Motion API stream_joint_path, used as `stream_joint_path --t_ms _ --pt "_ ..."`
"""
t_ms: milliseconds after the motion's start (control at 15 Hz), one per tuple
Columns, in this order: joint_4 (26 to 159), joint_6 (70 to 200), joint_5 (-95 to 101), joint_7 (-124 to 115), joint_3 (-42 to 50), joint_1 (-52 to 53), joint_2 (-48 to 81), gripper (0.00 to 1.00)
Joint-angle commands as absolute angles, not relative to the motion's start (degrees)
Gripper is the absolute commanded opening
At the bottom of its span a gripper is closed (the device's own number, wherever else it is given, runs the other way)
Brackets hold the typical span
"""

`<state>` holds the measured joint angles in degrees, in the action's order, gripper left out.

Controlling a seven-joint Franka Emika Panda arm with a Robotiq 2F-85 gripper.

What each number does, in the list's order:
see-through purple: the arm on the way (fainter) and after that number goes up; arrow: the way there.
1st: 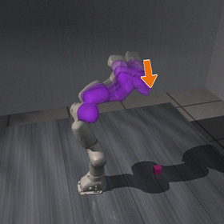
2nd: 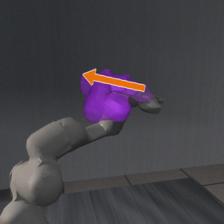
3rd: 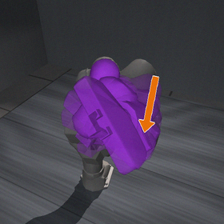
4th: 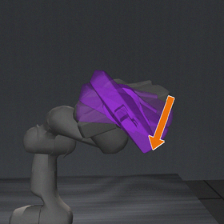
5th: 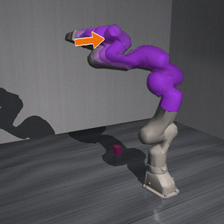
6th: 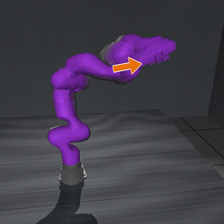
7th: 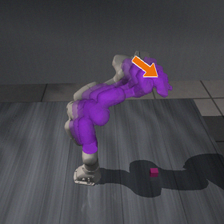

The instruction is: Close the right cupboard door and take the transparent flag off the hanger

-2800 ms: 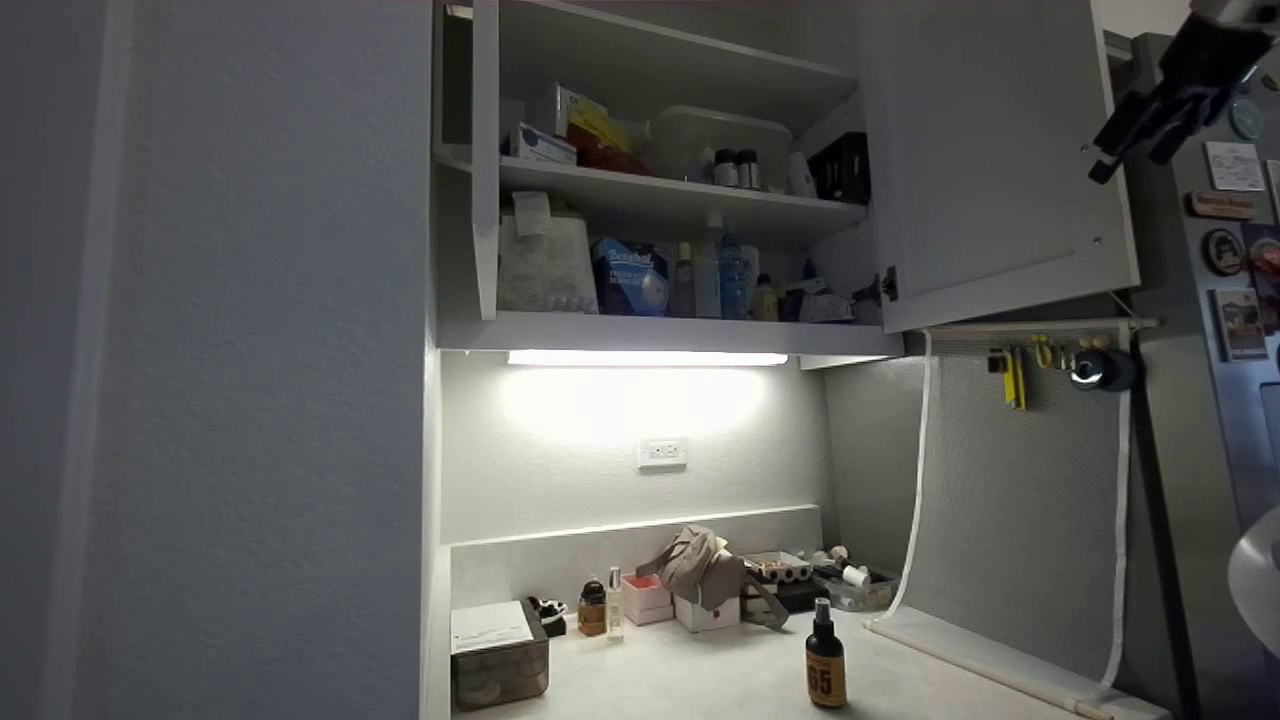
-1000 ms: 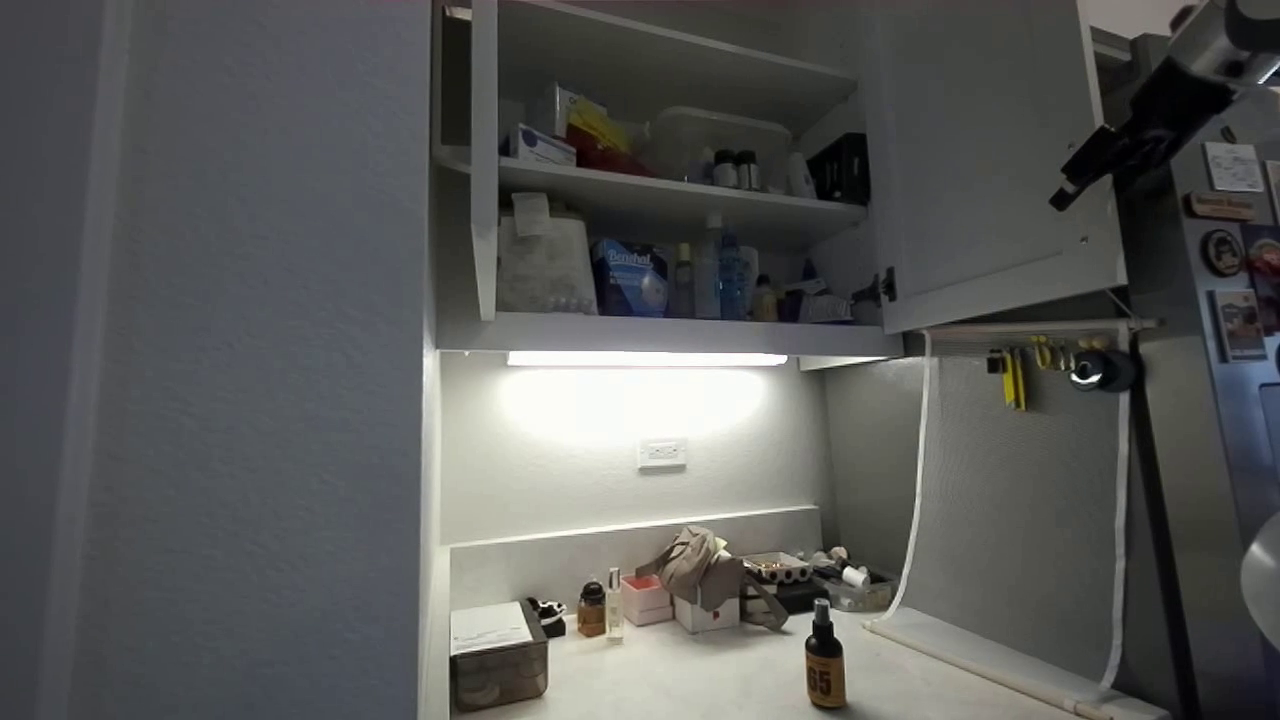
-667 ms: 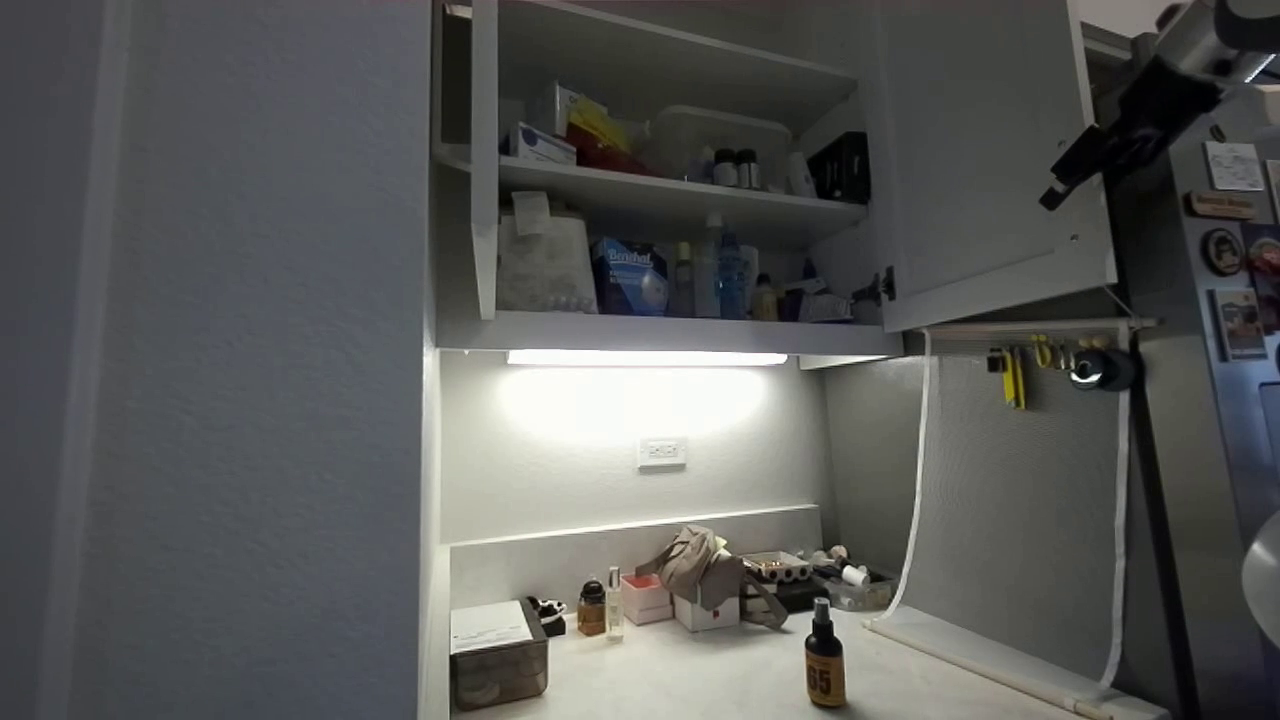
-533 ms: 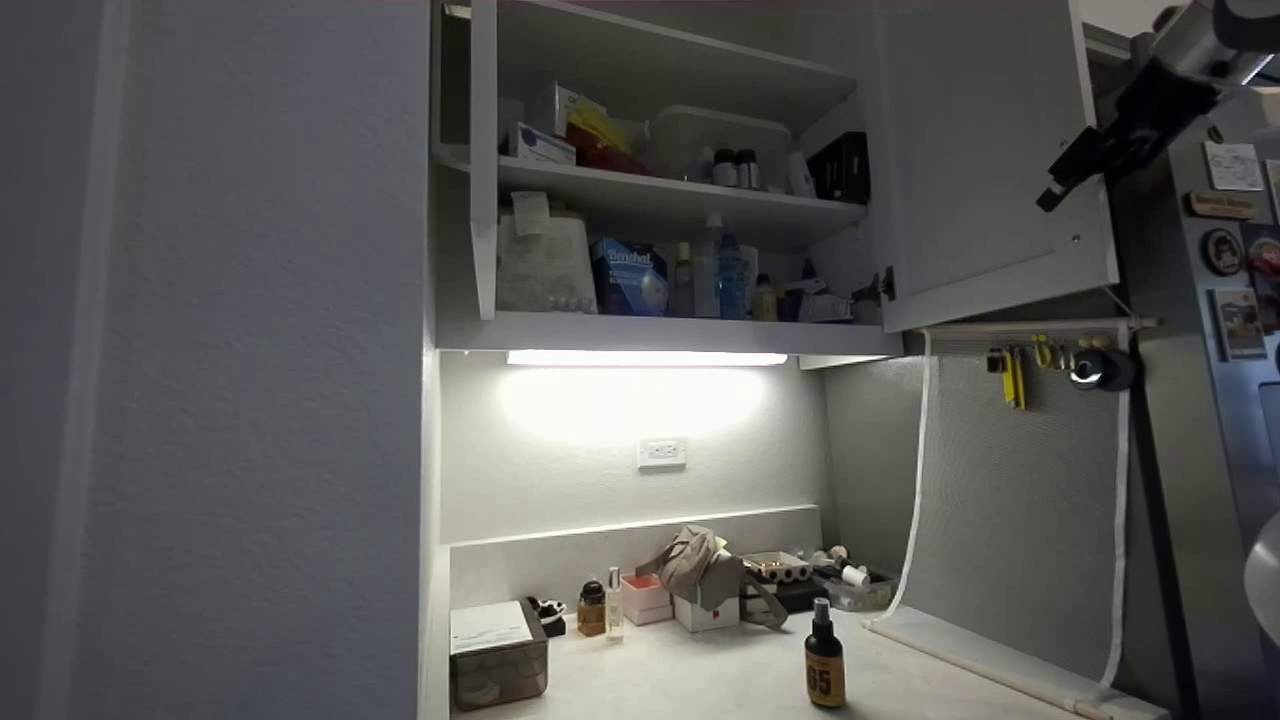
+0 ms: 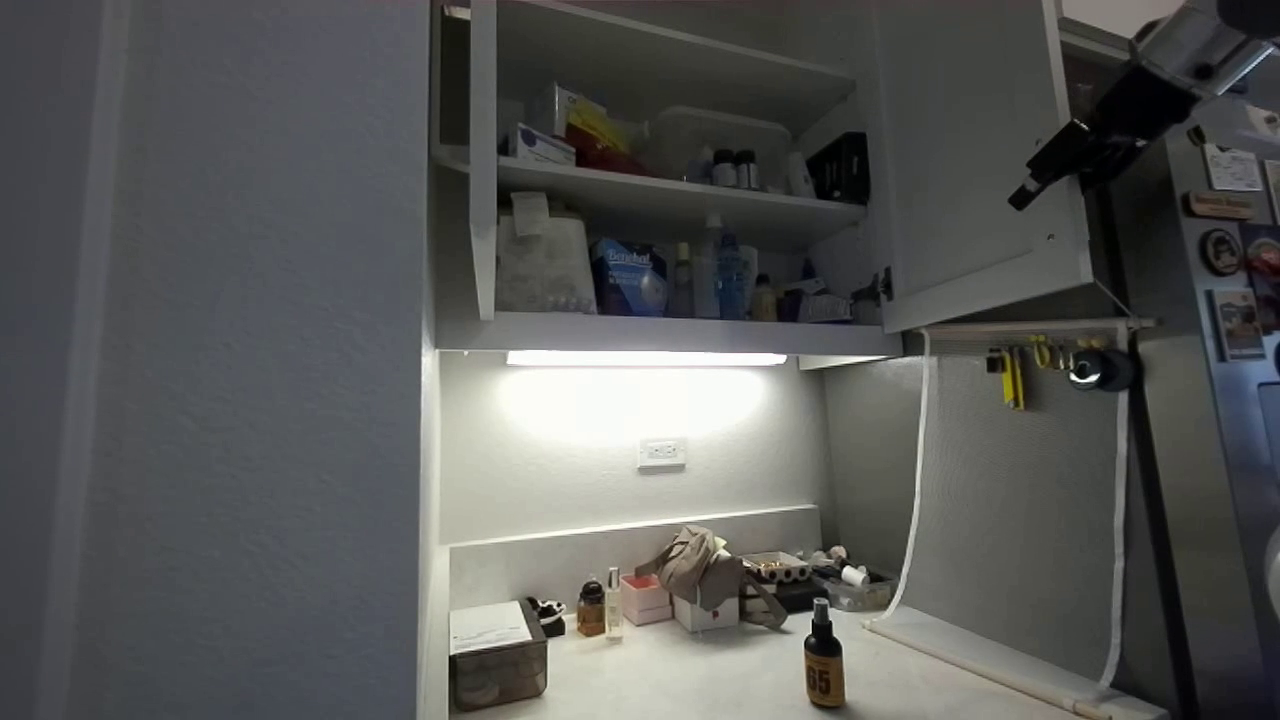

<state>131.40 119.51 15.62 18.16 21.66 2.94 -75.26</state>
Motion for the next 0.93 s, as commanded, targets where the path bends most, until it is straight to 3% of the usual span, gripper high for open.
stream_joint_path --t_ms 0,533,867 --pt "130.25 118.74 10.44 19.74 21.36 7.5 -71.59 1.0" --pt "130.72 118.37 1.99 21.37 19.14 15.12 -68.92 1.0" --pt "128.89 115.52 -3.6 26.68 20.85 22.56 -60.09 1.0"
